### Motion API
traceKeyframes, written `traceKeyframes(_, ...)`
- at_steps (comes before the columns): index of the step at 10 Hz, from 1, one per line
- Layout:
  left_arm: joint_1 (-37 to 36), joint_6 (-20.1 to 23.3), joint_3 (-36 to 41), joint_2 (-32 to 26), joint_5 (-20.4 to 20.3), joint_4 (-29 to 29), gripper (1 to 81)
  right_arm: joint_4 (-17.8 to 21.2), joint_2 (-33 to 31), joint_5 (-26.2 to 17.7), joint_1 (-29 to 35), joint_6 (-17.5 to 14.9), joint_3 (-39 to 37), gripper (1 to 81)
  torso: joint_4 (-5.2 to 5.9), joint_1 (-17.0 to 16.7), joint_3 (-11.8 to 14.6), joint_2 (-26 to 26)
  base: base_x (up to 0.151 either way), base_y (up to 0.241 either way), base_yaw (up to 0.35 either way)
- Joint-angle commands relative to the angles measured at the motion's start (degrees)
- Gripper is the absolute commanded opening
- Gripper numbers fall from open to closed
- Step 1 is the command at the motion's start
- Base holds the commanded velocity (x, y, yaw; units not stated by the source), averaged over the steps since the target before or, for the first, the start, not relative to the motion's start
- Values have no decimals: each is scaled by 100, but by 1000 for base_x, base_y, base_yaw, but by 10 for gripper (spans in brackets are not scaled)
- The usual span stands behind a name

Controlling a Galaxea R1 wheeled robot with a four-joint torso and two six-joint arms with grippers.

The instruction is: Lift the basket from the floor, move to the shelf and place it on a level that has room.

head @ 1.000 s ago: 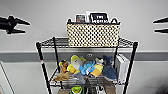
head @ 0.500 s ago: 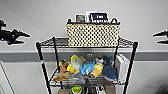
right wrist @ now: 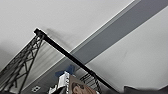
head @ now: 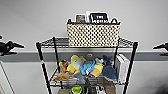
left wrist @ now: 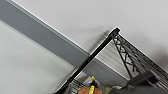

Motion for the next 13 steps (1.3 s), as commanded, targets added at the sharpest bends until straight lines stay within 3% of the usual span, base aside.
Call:
traceKeyframes(1,359,253,550,14,-94,62,811,5,246,-29,-375,-57,-5,811,0,0,0,0,0,0,0)
traceKeyframes(7,2037,490,787,198,-357,115,811,5,430,411,-2159,-110,83,811,0,0,0,0,0,0,0)
traceKeyframes(10,3205,674,805,601,-831,175,811,14,851,428,-2923,-408,-41,811,0,0,0,0,0,0,0)
traceKeyframes(13,4296,692,743,1130,-1201,493,811,5,1116,841,-3636,-435,12,811,0,0,0,2,0,0,0)
